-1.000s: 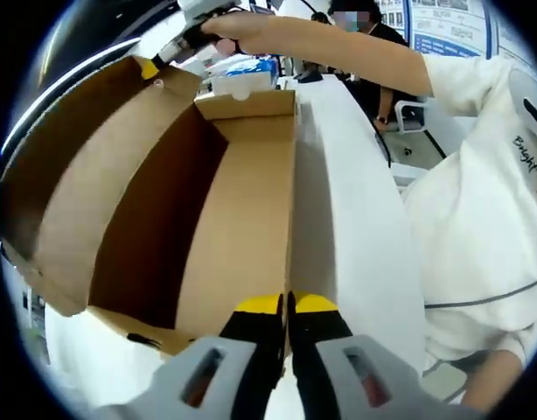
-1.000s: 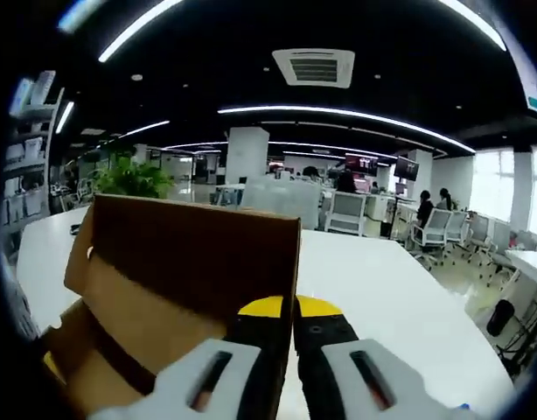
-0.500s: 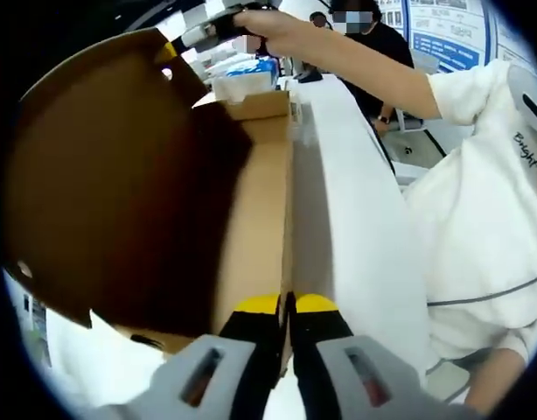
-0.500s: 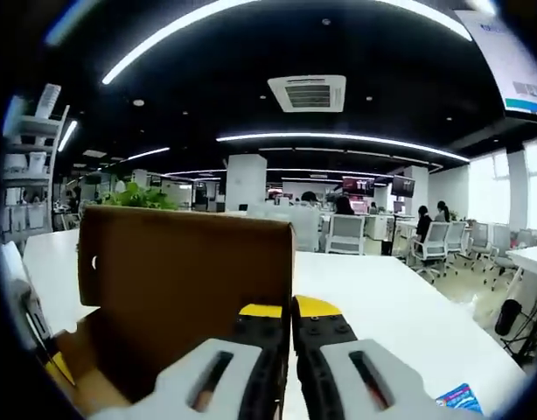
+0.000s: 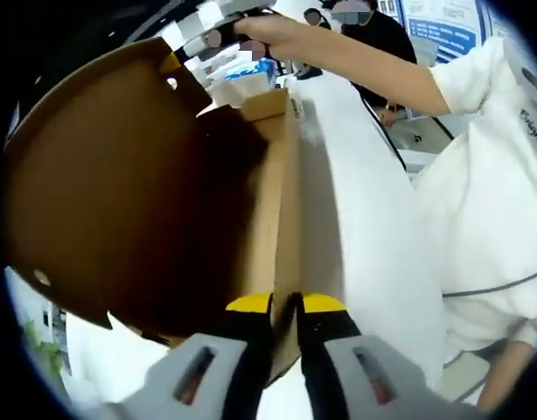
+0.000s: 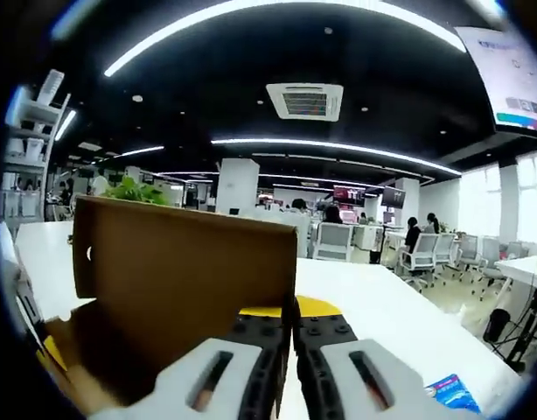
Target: Operate the shoe box by opening the lid, removing the specified soft item, and placing it in the target area until the item is outside and the box remains undamaged.
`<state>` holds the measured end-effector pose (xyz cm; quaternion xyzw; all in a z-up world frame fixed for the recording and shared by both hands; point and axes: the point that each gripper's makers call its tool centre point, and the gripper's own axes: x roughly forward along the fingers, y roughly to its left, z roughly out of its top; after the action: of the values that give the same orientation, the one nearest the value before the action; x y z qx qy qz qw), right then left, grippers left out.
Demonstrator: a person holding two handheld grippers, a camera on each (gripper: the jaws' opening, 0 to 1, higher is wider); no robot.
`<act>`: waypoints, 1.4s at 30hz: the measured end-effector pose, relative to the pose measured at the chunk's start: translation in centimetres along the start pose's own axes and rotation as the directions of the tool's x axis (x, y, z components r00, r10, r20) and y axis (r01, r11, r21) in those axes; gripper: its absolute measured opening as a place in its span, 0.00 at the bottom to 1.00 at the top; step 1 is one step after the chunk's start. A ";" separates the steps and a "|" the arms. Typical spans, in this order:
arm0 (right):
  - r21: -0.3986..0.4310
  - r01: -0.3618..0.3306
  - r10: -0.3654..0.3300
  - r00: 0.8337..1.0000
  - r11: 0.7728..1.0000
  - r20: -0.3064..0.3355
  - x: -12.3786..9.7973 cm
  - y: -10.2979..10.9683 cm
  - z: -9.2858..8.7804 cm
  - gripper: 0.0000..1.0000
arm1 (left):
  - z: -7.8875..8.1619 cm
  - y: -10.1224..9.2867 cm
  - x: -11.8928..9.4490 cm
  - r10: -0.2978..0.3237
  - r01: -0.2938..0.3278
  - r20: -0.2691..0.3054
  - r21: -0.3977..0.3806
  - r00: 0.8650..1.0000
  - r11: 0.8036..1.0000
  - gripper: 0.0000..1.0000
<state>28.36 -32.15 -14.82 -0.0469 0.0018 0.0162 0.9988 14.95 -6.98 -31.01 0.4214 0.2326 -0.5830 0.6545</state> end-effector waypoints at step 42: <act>-0.048 0.069 -0.064 0.994 0.996 0.087 -2.3 0.5 0.1 0.00 | 3.2 1.3 -2.5 0.184 -0.090 0.418 -0.234 0.890 0.968 0.32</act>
<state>26.09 -31.73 -14.71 -0.0717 -0.0430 -0.0151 0.9964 15.04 -8.19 -26.95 0.2248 0.1096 -0.5871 0.7699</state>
